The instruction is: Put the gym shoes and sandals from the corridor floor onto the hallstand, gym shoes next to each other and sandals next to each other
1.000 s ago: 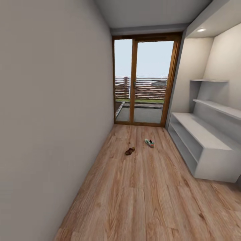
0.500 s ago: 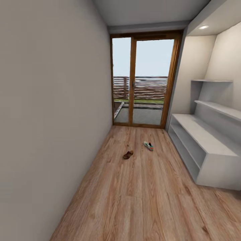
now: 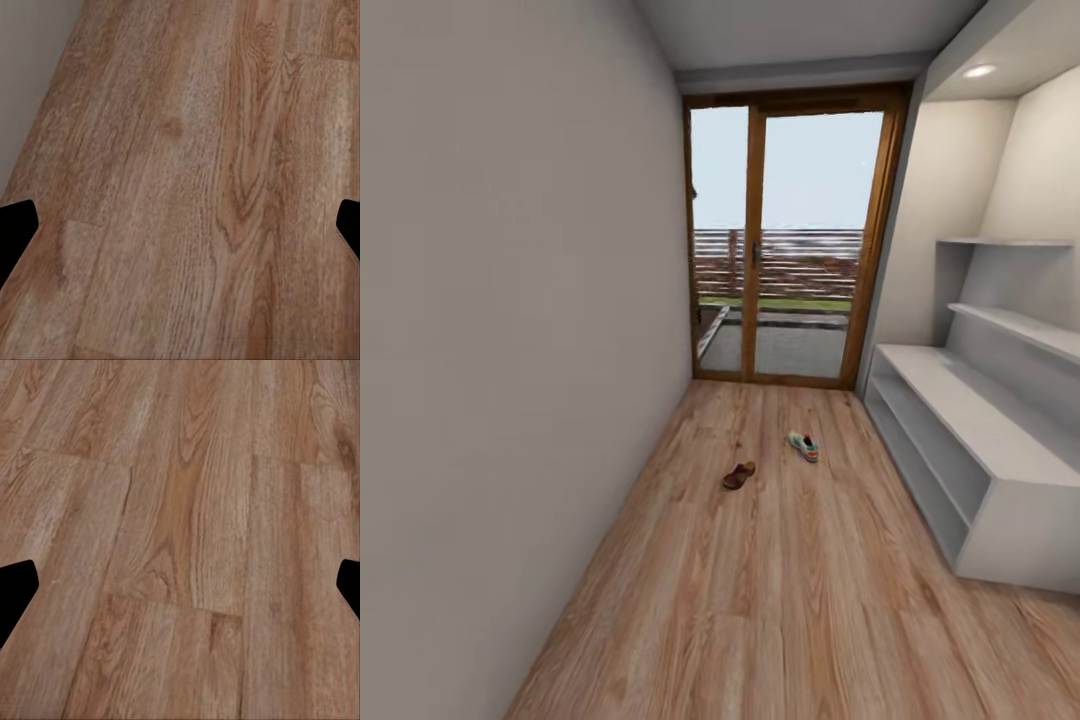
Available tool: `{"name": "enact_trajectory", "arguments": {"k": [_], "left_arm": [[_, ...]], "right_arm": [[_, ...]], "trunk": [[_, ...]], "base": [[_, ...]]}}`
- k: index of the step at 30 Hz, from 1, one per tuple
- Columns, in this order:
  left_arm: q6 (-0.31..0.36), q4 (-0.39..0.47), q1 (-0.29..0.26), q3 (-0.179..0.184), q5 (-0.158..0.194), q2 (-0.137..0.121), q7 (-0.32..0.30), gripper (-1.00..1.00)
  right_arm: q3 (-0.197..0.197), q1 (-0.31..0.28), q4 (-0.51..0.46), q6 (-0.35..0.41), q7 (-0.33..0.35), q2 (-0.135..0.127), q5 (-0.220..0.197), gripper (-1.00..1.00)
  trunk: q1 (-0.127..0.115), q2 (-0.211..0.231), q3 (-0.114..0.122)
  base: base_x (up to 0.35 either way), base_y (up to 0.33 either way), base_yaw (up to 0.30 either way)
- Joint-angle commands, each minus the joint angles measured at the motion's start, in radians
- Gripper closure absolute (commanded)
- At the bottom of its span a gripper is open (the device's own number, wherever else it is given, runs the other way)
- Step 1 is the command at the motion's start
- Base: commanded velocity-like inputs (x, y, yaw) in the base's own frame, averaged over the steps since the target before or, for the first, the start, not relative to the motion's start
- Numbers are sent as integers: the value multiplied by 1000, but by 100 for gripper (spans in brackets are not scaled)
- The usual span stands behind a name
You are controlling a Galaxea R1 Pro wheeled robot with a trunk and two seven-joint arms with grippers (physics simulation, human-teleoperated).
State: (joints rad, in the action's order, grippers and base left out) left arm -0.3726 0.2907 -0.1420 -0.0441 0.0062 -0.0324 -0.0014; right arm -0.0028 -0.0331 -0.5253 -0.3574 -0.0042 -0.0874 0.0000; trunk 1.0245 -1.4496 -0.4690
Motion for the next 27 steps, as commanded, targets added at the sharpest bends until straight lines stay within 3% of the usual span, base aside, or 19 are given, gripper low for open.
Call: {"name": "enact_trajectory", "arguments": {"k": [1,27], "left_arm": [[-3,-1,-1,-2,1,0,0,-100],[-3,-2,-1,-3,0,0,0,-100]], "right_arm": [[0,-1,1,-3,0,0,0,-100],[0,-1,1,-3,0,1,0,-100]], "trunk": [[1,0,-1],[1,0,-1]], "base": [[311,-81,0],[311,-81,0]]}}
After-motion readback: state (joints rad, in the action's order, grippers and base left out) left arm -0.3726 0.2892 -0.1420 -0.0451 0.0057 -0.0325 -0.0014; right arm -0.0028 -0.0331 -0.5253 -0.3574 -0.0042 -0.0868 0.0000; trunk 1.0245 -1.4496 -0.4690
